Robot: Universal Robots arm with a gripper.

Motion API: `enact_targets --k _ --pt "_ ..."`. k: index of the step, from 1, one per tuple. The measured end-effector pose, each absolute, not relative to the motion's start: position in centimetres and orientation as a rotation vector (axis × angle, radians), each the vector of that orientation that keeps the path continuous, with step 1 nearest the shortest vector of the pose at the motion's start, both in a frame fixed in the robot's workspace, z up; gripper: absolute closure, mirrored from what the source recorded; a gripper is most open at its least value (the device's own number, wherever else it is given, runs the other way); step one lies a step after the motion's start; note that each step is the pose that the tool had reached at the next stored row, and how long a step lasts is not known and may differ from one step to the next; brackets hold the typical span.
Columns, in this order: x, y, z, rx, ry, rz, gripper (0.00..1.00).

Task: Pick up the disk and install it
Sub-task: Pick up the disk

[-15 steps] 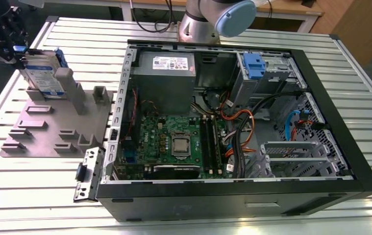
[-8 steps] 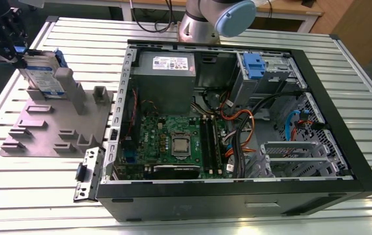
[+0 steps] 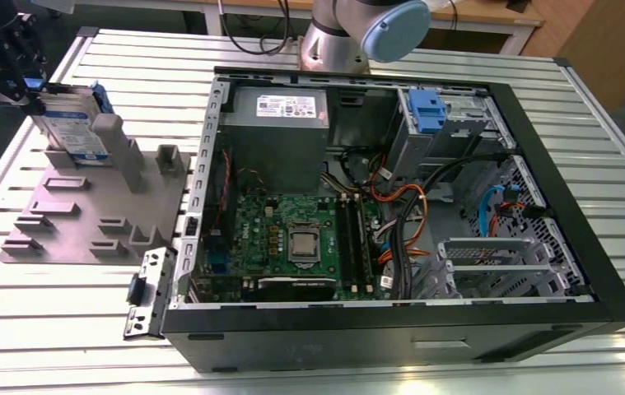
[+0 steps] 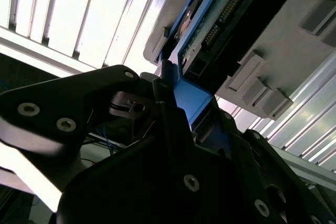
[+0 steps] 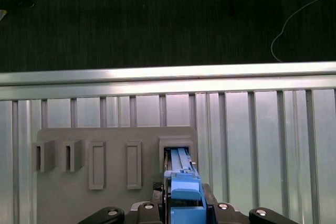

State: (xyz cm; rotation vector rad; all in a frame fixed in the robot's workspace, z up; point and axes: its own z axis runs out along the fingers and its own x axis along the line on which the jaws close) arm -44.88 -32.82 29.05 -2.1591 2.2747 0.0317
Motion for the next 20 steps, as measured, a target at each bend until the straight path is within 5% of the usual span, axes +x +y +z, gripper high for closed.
enact_targets --k 20 --pt "-44.88 -32.83 29.39 -2.159 2.275 0.032 0.63"
